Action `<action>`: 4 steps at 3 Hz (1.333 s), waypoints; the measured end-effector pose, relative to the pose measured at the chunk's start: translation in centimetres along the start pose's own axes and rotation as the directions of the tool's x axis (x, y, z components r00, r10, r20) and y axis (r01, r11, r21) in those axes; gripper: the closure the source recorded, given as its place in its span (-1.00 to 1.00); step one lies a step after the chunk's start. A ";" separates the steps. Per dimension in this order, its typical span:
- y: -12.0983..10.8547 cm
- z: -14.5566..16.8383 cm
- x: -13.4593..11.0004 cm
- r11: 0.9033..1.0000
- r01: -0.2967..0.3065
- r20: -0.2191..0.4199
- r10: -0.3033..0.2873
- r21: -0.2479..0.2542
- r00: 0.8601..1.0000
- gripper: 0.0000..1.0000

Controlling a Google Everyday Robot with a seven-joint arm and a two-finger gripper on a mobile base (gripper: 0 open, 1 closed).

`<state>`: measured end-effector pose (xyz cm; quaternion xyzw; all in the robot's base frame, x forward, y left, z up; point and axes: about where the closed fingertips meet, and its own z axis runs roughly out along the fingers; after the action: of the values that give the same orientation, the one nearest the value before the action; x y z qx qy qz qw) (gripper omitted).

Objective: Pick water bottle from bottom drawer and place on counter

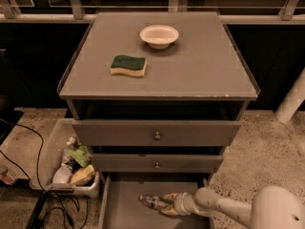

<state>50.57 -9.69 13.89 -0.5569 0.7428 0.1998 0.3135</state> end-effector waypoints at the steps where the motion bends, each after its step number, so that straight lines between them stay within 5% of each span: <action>1: 0.0 0.0 0.0 1.000 0.000 0.000 0.000 0.000 1.000 1.00; 3: 0.6 -3.1 -0.6 1.000 0.004 0.030 -0.004 0.005 1.000 1.00; 4: 1.2 -7.9 -1.7 1.000 0.023 0.068 -0.023 0.009 0.997 1.00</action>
Offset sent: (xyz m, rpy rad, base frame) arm -0.0053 -0.0080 0.0145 0.0072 -0.0134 0.0034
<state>47.81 -13.22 20.75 -0.5570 0.7259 0.2120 0.3434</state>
